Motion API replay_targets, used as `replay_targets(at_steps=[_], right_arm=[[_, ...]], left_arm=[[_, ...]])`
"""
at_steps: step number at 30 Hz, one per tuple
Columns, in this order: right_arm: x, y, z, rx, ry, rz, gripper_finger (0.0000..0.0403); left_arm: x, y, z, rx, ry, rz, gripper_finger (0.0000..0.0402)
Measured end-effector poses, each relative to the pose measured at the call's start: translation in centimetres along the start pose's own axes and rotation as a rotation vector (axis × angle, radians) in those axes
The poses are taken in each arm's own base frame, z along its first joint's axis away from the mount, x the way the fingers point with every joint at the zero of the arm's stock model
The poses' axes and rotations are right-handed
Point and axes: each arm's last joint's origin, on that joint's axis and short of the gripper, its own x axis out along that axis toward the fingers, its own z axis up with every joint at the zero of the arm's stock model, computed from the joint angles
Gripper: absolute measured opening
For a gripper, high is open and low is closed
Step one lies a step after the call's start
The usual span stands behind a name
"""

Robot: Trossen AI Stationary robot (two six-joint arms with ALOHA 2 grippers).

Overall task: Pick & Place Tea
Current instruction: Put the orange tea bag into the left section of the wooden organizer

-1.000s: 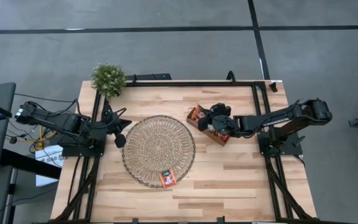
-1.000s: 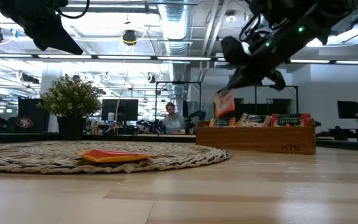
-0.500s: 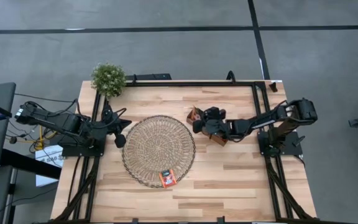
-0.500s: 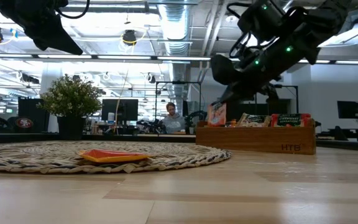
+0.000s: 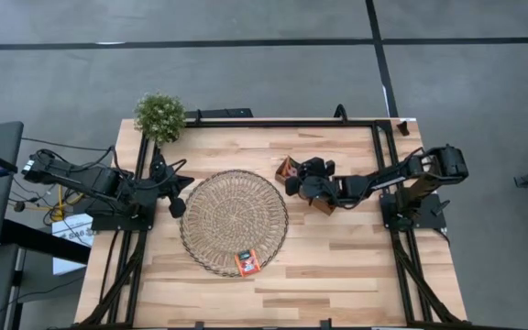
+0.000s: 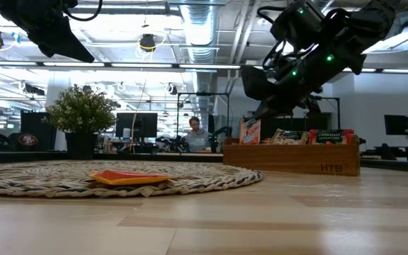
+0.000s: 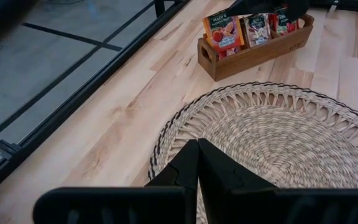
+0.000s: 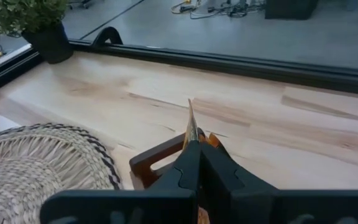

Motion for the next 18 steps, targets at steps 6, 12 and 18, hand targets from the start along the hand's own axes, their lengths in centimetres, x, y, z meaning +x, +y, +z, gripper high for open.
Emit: replay_targets(at_steps=[6,12,18], right_arm=[[0.07,-0.05,0.03,0.001,0.002,-0.001,0.0],[0.07,-0.04,-0.09,-0.006,0.028,0.019,0.0007],[0.07,-0.1,-0.17,-0.015,0.036,0.015,0.0069]], left_arm=[[0.0,0.0,0.0,0.0,0.0,0.0,0.0],[0.0,0.0,0.0,0.0,0.0,0.0,0.0],[0.0,-0.01,0.03,0.012,-0.002,-0.001,0.0]])
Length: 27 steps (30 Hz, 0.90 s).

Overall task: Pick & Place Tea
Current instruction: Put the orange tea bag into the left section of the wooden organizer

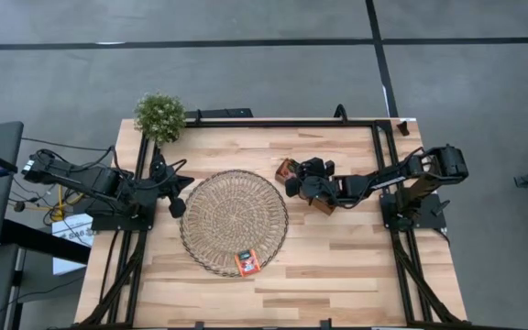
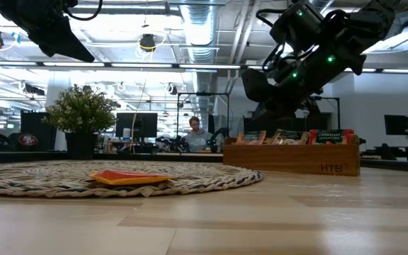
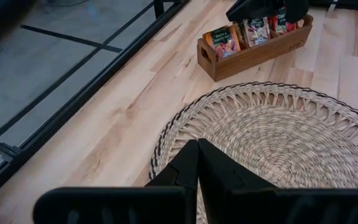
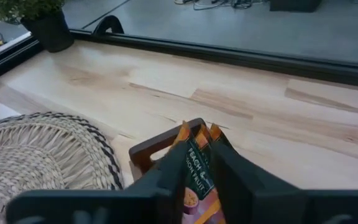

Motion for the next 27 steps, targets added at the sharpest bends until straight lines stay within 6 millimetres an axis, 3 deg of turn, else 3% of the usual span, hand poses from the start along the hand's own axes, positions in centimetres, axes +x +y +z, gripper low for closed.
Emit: replay_targets(at_steps=[6,11,18,27], right_arm=[[-0.1,0.0,0.1,0.002,-0.002,0.0,0.013],[-1.2,0.1,1.6,0.046,-0.035,0.045,0.0152],[-6.2,1.0,5.8,0.068,-0.081,0.321,0.0142],[-12.3,-0.1,7.3,0.011,-0.126,0.438,0.0114]], left_arm=[[0.0,0.0,0.0,0.001,0.0,0.0,0.0],[0.0,0.0,0.0,0.001,0.0,0.0,0.0],[0.0,-0.3,0.1,0.019,0.006,-0.069,0.0],[0.7,-1.3,0.6,0.023,0.004,-0.148,0.0]])
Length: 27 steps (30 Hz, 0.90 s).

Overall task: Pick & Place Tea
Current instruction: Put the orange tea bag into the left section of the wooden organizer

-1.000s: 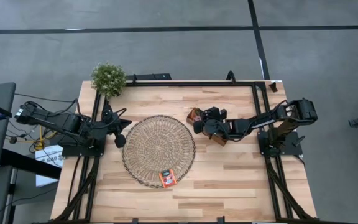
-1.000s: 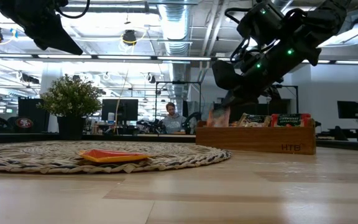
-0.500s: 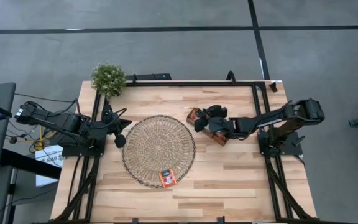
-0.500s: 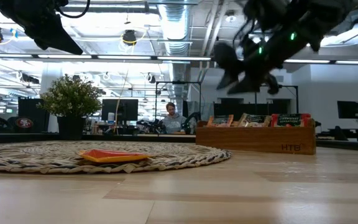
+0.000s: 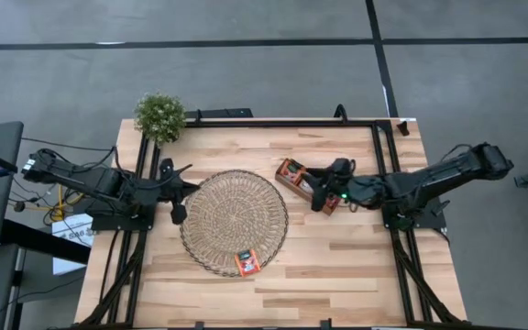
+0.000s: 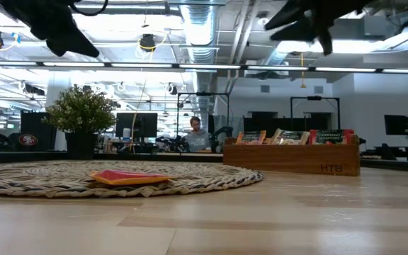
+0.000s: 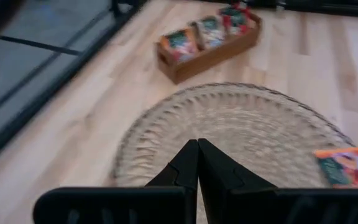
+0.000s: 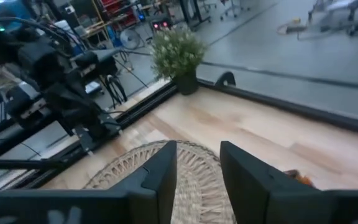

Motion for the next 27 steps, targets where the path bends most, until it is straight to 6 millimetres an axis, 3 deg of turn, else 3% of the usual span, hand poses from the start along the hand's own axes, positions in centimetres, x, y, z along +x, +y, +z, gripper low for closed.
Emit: replay_targets(at_steps=[10,17,22,27], right_arm=[[-3.9,-0.3,0.2,-0.083,0.07,0.064,0.0109],[-6.7,-0.3,-0.3,-0.129,0.134,0.151,0.0109],[-8.7,-1.2,-0.5,-0.151,0.166,0.157,0.0109],[-10.3,-1.6,-0.9,-0.18,0.187,0.18,0.0109]], left_arm=[[4.7,-4.3,2.6,-0.019,0.006,-0.113,0.0],[9.1,-8.2,4.8,-0.032,0.18,-0.165,0.0],[11.9,-10.4,5.2,-0.1,0.34,-0.159,0.0],[13.9,-11.6,4.4,-0.148,0.454,-0.154,0.0]])
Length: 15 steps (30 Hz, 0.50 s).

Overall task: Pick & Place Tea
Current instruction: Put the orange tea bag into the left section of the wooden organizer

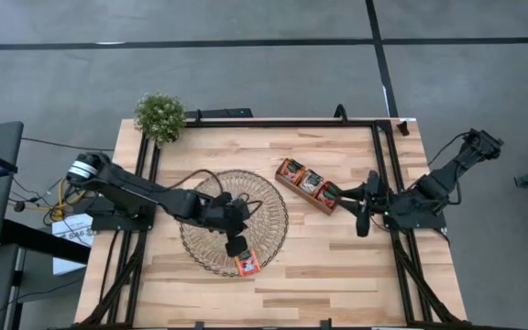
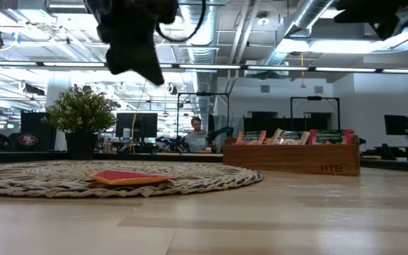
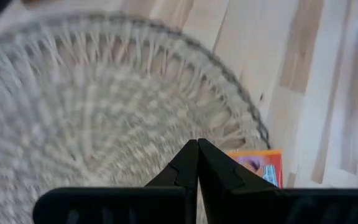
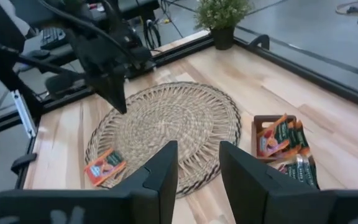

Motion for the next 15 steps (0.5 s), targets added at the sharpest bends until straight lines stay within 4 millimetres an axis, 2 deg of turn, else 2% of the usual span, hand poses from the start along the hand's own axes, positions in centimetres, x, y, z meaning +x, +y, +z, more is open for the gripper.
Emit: replay_targets(at_steps=[7,15], right_arm=[[-0.9,0.5,-0.6,-0.034,-0.002,0.05,0.0109],[-0.1,0.9,-2.1,-0.06,-0.082,0.098,0.0109]], left_arm=[[2.6,-0.2,-1.2,-0.082,0.14,-0.011,0.0],[3.9,-0.3,-2.0,-0.158,0.247,-0.044,0.0]])
